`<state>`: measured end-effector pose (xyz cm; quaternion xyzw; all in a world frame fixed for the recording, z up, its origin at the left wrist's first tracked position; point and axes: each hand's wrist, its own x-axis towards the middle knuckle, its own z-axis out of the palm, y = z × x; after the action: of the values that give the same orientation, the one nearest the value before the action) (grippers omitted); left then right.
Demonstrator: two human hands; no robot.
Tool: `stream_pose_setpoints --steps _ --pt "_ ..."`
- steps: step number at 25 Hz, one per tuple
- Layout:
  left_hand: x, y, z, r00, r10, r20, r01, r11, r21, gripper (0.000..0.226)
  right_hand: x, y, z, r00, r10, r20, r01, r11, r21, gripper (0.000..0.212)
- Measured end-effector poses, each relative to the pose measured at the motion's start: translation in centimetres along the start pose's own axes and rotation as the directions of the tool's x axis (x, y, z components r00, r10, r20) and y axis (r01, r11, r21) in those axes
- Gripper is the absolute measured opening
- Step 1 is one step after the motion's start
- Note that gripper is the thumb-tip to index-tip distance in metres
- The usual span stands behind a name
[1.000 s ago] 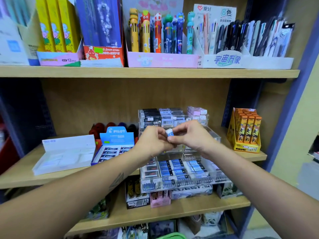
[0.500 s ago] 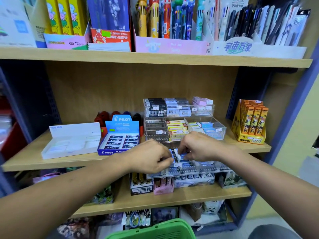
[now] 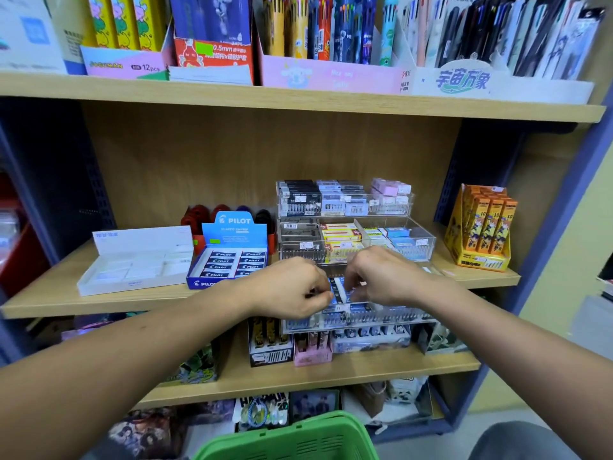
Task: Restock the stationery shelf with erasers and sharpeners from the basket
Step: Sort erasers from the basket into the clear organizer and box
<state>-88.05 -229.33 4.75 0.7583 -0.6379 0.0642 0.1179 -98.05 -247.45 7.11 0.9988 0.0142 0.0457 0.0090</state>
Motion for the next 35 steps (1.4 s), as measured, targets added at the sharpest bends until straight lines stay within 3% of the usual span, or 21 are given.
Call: stream_pose_setpoints --steps 6,9,13,17,22,25,28,30,33,35 --pt "-4.3 2.0 -2.2 0.956 0.048 -0.288 -0.048 0.999 0.008 0.016 -2.1 -5.5 -1.7 0.984 -0.055 -0.168 0.112 0.929 0.353 0.009" --pt "-8.9 2.8 -1.4 0.985 0.008 -0.172 -0.01 1.0 -0.014 0.016 -3.2 -9.2 0.7 0.99 -0.124 -0.073 0.143 0.898 0.415 0.008" --pt "-13.4 1.7 4.6 0.983 -0.102 0.155 0.104 0.994 -0.01 0.025 -2.7 -12.1 8.9 0.974 -0.192 0.118 0.149 0.941 0.304 0.011" --pt "-14.0 0.5 14.5 0.818 -0.219 0.532 0.268 0.963 -0.016 0.025 -2.1 -12.5 20.4 0.918 -0.087 0.387 -0.011 0.97 0.245 0.013" --pt "-14.9 -0.3 28.2 0.617 -0.294 0.73 0.497 0.865 -0.072 0.012 -2.5 -12.3 33.6 0.781 -0.021 0.624 -0.132 0.971 0.199 0.02" --pt "-17.1 0.0 34.3 0.54 -0.405 0.737 0.652 0.756 -0.063 0.028 -3.4 -12.0 40.0 0.703 0.052 0.71 -0.217 0.965 0.144 0.034" --pt "-20.2 0.1 39.8 0.416 -0.504 0.757 0.767 0.642 0.006 0.036 -4.7 -11.8 45.0 0.627 0.158 0.763 -0.337 0.938 0.083 0.056" --pt "-21.7 -0.2 41.8 0.345 -0.57 0.746 0.802 0.591 0.08 0.054 -5.4 -11.6 47.7 0.598 0.179 0.782 -0.333 0.942 0.039 0.075" --pt "-22.0 -0.9 43.0 0.301 -0.654 0.694 0.834 0.533 0.141 0.069 -5.5 -11.3 50.7 0.578 0.216 0.787 -0.41 0.911 0.052 0.105" --pt "-21.7 -0.4 43.8 0.367 -0.725 0.583 0.82 0.548 0.165 0.049 -5.3 -11.4 52.1 0.578 0.217 0.786 -0.437 0.897 0.073 0.107"
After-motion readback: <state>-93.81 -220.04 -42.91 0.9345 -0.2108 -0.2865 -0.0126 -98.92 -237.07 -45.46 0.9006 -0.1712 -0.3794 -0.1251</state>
